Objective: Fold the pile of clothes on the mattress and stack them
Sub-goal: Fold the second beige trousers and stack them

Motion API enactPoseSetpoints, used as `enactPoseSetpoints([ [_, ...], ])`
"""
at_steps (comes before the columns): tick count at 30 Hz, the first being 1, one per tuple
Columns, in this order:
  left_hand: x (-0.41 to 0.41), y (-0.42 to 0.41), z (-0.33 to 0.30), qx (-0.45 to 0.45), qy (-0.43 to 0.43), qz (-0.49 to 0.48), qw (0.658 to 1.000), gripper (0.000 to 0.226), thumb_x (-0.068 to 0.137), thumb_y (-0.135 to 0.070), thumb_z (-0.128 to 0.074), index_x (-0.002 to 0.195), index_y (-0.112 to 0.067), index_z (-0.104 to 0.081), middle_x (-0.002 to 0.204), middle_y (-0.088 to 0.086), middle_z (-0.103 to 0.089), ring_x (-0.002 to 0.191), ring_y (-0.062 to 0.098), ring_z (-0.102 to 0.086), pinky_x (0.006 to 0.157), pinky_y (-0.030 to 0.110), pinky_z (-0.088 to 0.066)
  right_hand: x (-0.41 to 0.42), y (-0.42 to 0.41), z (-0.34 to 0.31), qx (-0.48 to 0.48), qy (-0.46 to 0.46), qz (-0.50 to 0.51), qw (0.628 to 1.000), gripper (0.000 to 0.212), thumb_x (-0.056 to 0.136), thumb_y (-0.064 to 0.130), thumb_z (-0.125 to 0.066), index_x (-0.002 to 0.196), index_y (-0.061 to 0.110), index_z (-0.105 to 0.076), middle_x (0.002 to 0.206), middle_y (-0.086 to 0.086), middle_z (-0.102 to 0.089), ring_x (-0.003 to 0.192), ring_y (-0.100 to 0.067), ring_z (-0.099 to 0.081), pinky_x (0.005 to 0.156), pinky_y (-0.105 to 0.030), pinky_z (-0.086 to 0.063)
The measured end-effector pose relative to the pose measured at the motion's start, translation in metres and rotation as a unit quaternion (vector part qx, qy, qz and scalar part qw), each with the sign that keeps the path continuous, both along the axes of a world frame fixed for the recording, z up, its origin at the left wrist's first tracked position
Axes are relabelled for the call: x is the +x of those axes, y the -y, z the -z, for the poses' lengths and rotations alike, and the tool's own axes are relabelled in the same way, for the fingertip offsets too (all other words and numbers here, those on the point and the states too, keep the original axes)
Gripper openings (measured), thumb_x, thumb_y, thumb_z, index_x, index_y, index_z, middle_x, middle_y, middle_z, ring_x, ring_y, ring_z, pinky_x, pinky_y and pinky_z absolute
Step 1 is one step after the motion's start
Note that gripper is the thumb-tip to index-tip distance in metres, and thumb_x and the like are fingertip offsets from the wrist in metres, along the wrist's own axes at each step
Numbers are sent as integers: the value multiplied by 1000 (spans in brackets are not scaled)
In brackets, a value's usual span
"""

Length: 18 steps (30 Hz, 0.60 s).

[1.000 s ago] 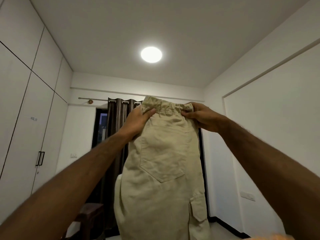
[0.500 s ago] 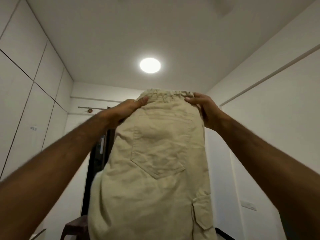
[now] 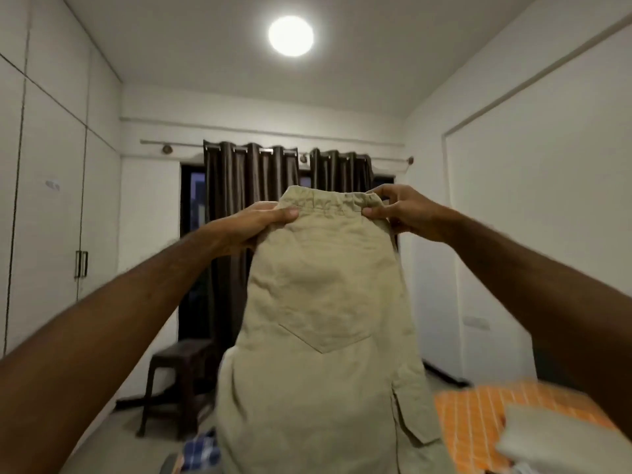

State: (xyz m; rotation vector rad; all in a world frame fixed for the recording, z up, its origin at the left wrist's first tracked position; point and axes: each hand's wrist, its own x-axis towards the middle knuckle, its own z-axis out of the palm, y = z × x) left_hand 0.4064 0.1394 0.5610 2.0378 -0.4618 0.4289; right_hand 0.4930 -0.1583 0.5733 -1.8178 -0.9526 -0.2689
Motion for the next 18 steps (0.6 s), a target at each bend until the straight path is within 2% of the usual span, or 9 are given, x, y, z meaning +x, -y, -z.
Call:
enactPoseSetpoints([
  [2,27,-3,48,42,-44,-11,998,35,93,-38,-63,124,-22,-64,116,2,-72,100,19,-72,70,34,-61,26,3,46,-73,-43,8,996,37,88,15,-74,123,12,-62,117,-9,-68,104,-20,-71,78,-33,-60],
  [4,49,-3,83,82,-86,-17,993,42,90,-42,-68,128,-27,-60,117,-1,-70,101,20,-71,70,42,-61,46,5,85,-116,-74,13,990,28,88,12,-75,115,10,-66,111,-9,-72,103,-22,-71,79,-34,-60],
  [7,93,-4,157,127,-179,0,976,36,94,-34,-64,129,-28,-59,118,6,-71,99,27,-73,71,51,-62,77,6,166,-179,-132,21,975,22,87,9,-75,107,12,-66,101,-8,-72,95,-24,-71,72,-36,-62],
  [11,158,-4,245,187,-246,15,951,32,100,-25,-58,132,-22,-57,119,12,-71,99,34,-72,78,61,-59,134,-1,254,-301,-199,29,932,24,88,8,-76,107,11,-61,103,-12,-68,97,-32,-72,77,-56,-61],
  [14,211,-7,281,184,-238,19,954,32,100,-26,-59,130,-16,-56,115,15,-71,92,30,-73,79,58,-57,182,-7,280,-313,-231,31,921,25,90,6,-73,111,9,-60,108,-14,-68,101,-32,-72,73,-56,-62],
  [16,251,-10,302,147,-195,-1,970,43,88,-40,-67,120,-14,-58,111,16,-69,97,30,-69,81,55,-55,217,-14,291,-291,-234,46,926,25,91,5,-70,113,6,-60,105,-13,-68,98,-30,-73,71,-54,-62],
  [18,302,-8,322,137,-145,-66,978,47,81,-45,-70,114,-14,-57,109,7,-65,104,24,-65,79,41,-55,269,-26,307,-260,-244,74,931,24,93,3,-67,115,2,-59,98,-13,-67,90,-30,-73,71,-53,-63],
])
